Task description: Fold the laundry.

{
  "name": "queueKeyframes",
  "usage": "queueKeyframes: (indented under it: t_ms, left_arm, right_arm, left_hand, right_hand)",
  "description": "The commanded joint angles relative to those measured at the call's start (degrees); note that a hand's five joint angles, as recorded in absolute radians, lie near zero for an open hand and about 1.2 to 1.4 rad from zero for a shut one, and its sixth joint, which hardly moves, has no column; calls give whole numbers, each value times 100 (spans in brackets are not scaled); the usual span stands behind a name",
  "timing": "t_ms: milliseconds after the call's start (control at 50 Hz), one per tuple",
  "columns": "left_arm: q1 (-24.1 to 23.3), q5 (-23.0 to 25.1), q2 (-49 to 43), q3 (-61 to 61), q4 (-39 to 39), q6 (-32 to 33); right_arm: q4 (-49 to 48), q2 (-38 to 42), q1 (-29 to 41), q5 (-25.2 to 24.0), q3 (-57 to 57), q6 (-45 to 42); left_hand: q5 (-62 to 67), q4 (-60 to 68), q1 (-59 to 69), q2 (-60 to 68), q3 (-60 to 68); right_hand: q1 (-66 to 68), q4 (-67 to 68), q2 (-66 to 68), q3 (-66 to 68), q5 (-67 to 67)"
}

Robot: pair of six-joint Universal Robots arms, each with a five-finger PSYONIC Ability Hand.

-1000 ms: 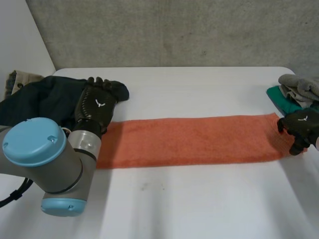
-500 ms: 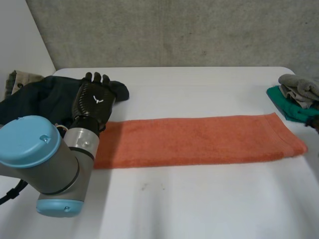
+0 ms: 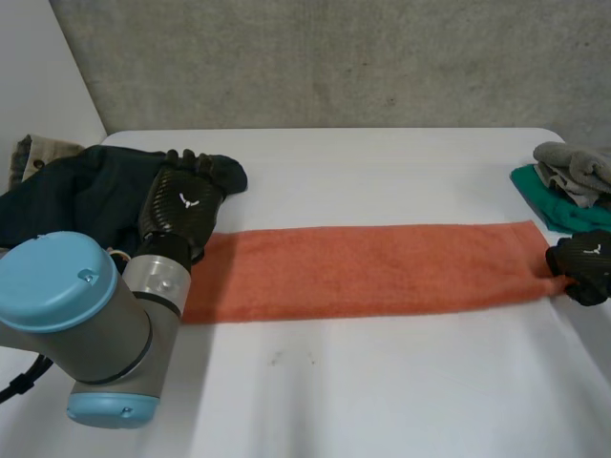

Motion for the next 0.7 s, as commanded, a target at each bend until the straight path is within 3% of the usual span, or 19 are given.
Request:
queueKeyframes:
  t_ms: [20, 40, 140, 240, 320, 500, 700]
  left_arm:
    - [0, -6, 1, -4, 0, 2]
    - [9, -6, 18, -13, 0, 2]
    - [9, -15, 54, -13, 0, 2]
    - [0, -23, 71, -4, 0, 11]
    - [-9, -23, 98, -4, 0, 11]
    - [-9, -32, 352, -13, -9, 2]
    - [-26, -50, 537, -65, -26, -6]
  right_arm:
    - [-17, 103, -60, 665, -224, -15]
    - [-139, 68, -77, 1076, -250, -50]
    - [-843, -55, -288, 2212, -355, -261]
    - [-984, -380, -614, 2434, -364, -911]
    - [-1037, -652, -351, 2434, -329, -1053]
    - [-1327, -1312, 1966, 1925, -294, 159]
    - [-1582, -883, 4719, 1186, -268, 152]
  left_hand:
    - [-274, -165, -147, -164, -196]
    - [-274, -165, -147, -164, -196]
    - [-274, -165, -147, -164, -196]
    - [-274, -165, -147, -164, -196]
    - [-274, -165, -147, -164, -196]
    - [-274, -165, -147, -164, -196]
    - [-274, -165, -147, -164, -196]
  right_hand:
    - [1792, 1520, 1512, 1528, 1563]
    - [1792, 1520, 1512, 1528, 1563]
    - [1792, 1520, 1512, 1528, 1563]
    - [1792, 1520, 1512, 1528, 1563]
    - [1792, 1520, 1512, 1528, 1563]
    - [1792, 1520, 1512, 1528, 1563]
    - [1792, 1520, 1512, 1528, 1563]
